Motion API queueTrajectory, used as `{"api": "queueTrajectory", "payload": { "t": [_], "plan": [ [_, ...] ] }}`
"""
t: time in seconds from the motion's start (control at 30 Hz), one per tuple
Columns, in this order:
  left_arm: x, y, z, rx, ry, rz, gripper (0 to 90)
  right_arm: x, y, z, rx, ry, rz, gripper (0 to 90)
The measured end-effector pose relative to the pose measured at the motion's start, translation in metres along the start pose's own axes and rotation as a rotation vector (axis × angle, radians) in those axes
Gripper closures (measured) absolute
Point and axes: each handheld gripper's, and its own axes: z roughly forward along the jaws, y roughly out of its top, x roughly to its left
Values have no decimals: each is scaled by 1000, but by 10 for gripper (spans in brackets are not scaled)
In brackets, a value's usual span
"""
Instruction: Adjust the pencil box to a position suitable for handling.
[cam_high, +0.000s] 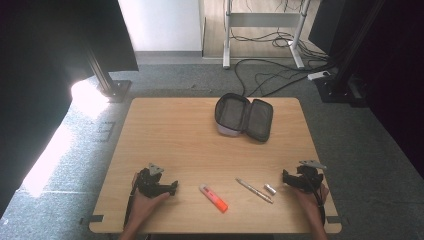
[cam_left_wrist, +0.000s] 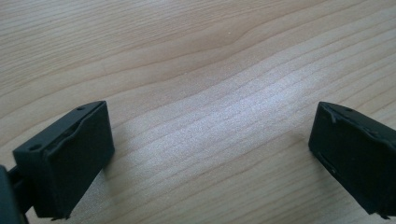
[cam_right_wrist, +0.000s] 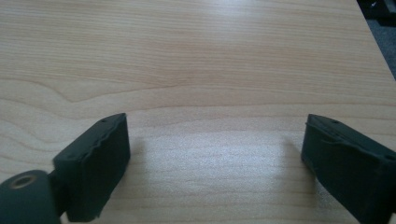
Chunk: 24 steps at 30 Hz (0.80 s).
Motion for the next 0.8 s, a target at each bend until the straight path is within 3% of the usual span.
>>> {"api": "queueTrajectory", "payload": {
  "t": [0.2, 0.33, 0.6, 0.8],
  "plan": [
    [0, 0, 0, 0, 1, 0, 0, 2, -2, -3, -20, 9, -2, 161],
    [0, 0, 0, 0, 0, 0, 0, 7, -3, -7, -61, 59, -27, 232],
    [0, 1, 1, 0, 4, -4, 0, 20, 7, -12, -109, 135, -38, 279],
    [-1, 3, 2, 1, 4, -4, 1, 30, 15, -6, -128, 142, -67, 297]
  ]
}}
